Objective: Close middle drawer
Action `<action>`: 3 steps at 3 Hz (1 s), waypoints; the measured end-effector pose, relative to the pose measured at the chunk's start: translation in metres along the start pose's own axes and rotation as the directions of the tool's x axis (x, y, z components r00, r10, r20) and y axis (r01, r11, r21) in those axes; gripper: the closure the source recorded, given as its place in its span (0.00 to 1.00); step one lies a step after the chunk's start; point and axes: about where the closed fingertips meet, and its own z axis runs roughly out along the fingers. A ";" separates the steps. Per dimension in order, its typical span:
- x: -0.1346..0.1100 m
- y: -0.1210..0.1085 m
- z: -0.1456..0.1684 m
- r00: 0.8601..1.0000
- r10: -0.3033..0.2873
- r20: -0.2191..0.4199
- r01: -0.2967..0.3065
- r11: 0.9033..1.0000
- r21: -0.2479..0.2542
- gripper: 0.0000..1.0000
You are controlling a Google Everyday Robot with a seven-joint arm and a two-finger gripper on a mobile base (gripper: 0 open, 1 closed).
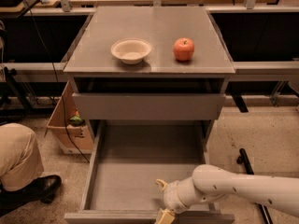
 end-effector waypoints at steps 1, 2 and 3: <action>0.003 0.000 0.012 1.000 0.006 0.003 -0.006 1.000 -0.004 0.00; -0.009 -0.007 0.020 1.000 -0.015 0.018 0.015 1.000 -0.002 0.18; -0.037 -0.023 0.019 0.996 -0.075 0.047 0.075 0.997 0.021 0.50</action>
Offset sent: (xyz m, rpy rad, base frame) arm 0.0206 0.0336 -0.0053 0.0337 -0.0375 0.0196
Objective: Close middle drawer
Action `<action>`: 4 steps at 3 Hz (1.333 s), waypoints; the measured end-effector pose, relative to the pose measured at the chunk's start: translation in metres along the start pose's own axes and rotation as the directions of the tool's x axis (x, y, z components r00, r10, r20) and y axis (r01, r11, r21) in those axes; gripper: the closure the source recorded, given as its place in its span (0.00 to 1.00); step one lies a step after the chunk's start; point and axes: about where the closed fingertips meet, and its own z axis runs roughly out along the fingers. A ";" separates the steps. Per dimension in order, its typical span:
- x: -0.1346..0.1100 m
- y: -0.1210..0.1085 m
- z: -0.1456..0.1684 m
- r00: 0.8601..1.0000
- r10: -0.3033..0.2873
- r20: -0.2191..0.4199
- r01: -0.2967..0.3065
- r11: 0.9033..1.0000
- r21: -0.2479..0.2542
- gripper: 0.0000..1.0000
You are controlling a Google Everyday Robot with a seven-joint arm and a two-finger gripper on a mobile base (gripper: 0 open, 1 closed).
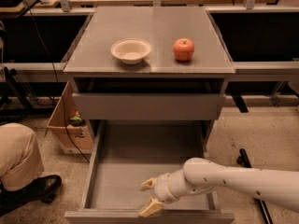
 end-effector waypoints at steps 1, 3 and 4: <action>-0.016 -0.012 -0.001 0.999 -0.037 0.017 0.037 0.999 0.014 0.73; -0.026 -0.020 -0.002 0.998 -0.056 0.031 0.055 0.998 0.023 0.47; -0.029 -0.016 -0.011 0.998 -0.056 0.022 0.056 0.998 0.008 0.24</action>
Offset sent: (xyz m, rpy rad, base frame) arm 0.0326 0.0168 0.0282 0.0401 -0.0828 0.0191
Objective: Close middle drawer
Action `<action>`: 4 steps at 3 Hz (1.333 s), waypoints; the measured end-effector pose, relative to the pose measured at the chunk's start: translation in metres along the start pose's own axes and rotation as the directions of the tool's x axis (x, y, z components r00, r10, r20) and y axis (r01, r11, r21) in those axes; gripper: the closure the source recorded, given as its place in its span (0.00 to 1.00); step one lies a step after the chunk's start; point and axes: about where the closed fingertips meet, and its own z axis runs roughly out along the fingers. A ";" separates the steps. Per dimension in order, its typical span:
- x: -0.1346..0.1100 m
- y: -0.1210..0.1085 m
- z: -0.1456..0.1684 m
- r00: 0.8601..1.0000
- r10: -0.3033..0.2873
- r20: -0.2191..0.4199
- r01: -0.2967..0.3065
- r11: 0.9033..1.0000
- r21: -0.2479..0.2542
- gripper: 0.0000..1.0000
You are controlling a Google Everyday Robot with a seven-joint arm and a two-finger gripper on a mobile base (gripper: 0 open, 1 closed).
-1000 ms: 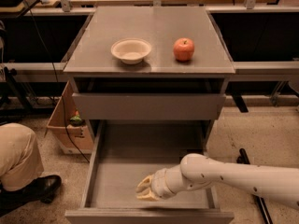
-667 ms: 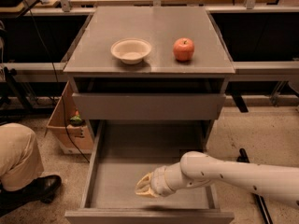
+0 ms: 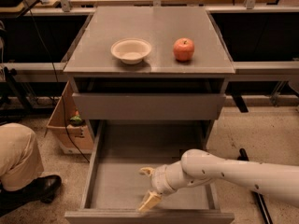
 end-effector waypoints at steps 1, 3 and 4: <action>0.009 0.016 0.003 0.999 0.031 -0.005 -0.032 0.999 -0.024 0.00; 0.033 0.036 0.028 0.995 0.103 -0.006 -0.103 0.994 -0.030 0.00; 0.037 0.040 0.038 0.993 0.117 -0.003 -0.117 0.993 -0.033 0.24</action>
Offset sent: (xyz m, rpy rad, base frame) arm -0.0417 -0.0048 -0.0467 -0.0002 0.1012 -0.0597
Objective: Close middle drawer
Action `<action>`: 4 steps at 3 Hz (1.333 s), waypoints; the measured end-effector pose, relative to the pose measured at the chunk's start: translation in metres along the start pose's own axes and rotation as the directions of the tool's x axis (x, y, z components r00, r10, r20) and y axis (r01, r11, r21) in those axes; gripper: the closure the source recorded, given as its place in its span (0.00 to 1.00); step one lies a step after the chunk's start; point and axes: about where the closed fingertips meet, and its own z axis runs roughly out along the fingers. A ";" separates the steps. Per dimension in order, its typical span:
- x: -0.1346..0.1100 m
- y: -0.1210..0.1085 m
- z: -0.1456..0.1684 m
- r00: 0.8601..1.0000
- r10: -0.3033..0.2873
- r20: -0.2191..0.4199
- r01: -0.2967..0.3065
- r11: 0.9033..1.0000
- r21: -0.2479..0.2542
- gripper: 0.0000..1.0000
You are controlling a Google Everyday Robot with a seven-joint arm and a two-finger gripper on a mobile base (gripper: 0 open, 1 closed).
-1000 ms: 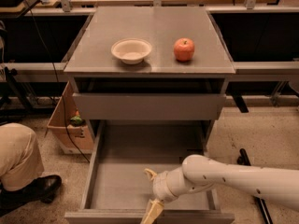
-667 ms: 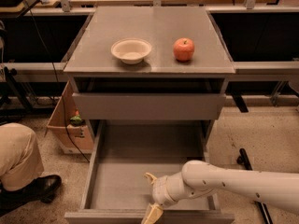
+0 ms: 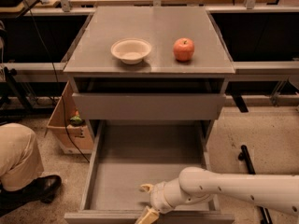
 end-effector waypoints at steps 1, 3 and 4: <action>0.000 0.000 0.001 1.000 0.001 0.001 -0.001 1.000 0.000 0.47; -0.027 -0.053 -0.017 0.998 -0.064 -0.004 0.064 0.995 0.074 0.99; -0.034 -0.071 -0.018 0.997 -0.079 -0.001 0.079 0.992 0.094 1.00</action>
Offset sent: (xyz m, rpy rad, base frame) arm 0.0536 0.0017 0.0256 -0.0120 -0.0984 -0.0055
